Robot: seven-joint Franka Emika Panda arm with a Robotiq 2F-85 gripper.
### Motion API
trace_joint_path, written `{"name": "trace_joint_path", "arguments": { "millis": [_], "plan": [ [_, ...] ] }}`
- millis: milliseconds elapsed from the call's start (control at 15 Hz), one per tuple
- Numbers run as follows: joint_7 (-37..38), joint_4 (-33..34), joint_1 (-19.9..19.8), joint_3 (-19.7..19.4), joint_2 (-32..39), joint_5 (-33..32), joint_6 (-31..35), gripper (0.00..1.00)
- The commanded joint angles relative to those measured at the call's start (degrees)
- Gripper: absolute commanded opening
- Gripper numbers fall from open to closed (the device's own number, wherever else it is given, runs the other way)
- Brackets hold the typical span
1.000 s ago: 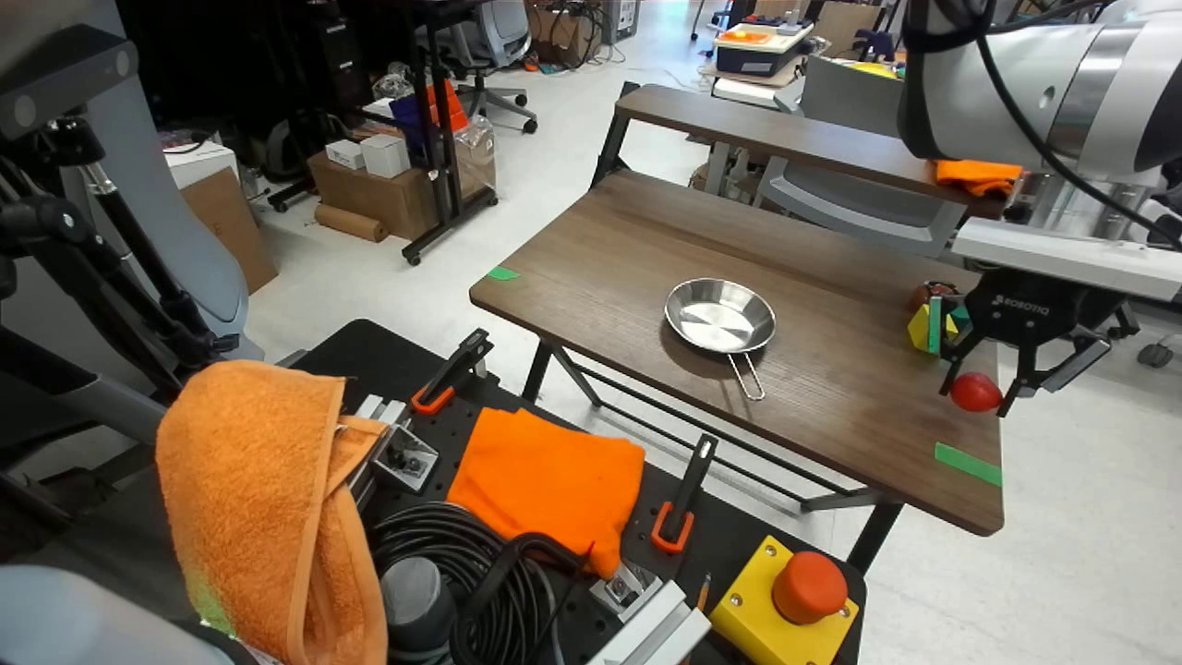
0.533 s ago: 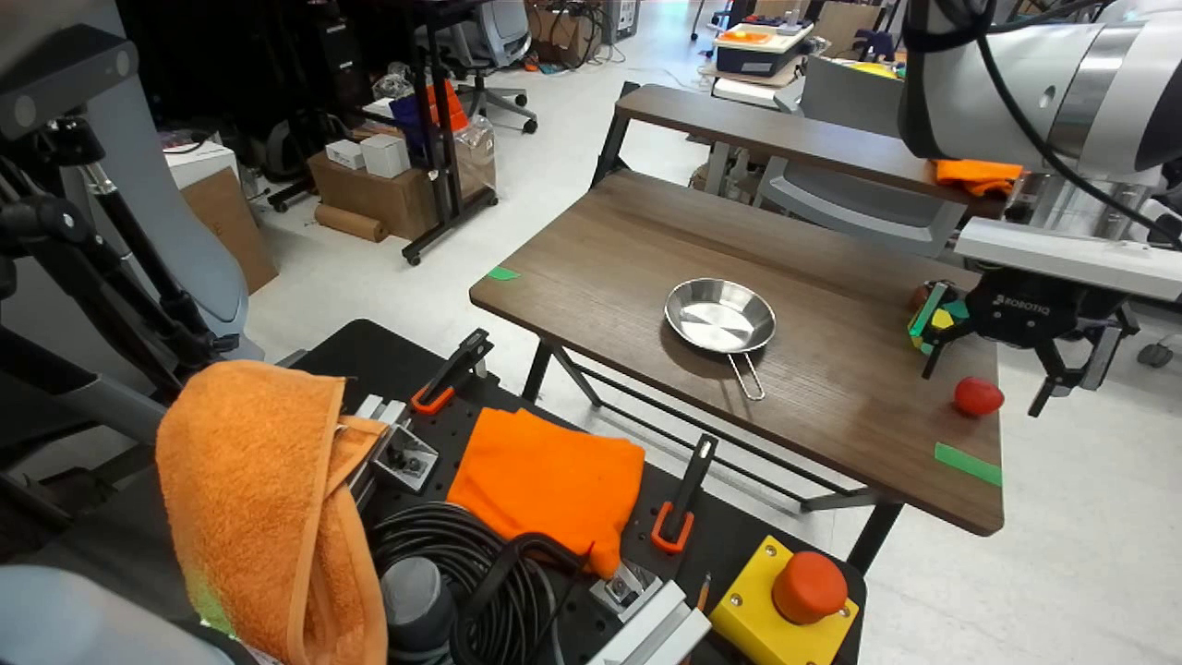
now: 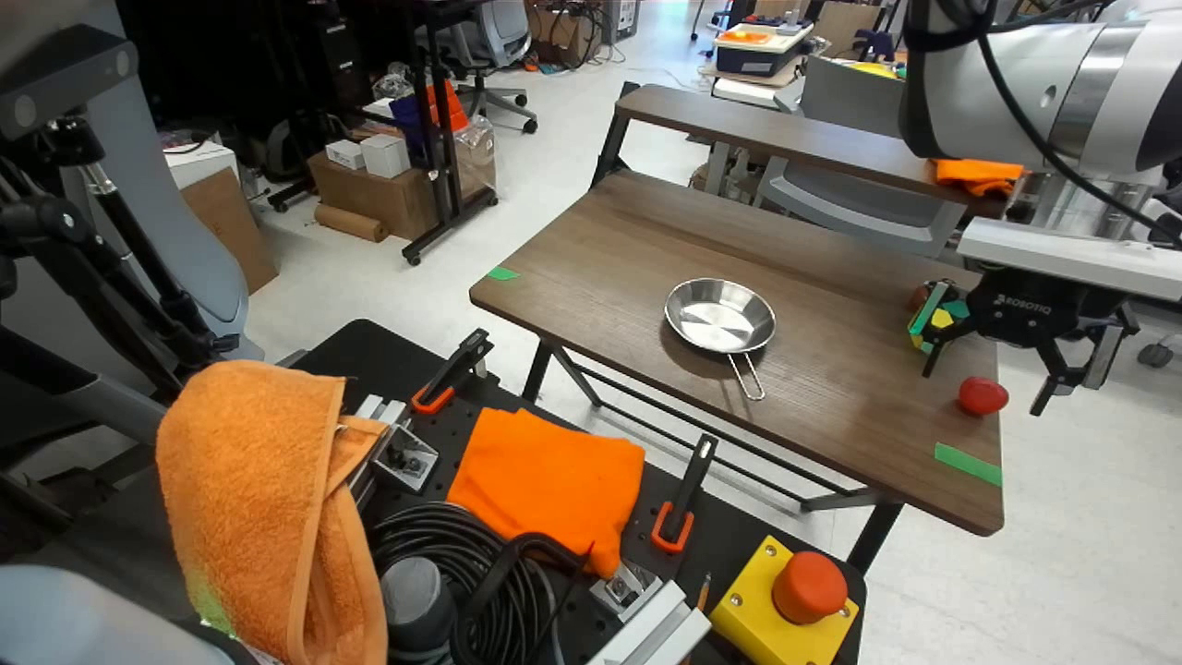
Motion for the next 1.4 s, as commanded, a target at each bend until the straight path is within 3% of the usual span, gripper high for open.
{"name": "trace_joint_path", "arguments": {
  "millis": [0,667,1333],
  "plan": [
    [1.22,-3.8,1.17,0.28,-4.19,-0.48,1.71,1.0],
    [8.09,-19.21,5.72,0.24,-19.4,-0.28,6.51,1.0],
    [12.95,-48.59,16.77,3.23,-40.87,-9.23,18.02,1.0]
  ]
}}
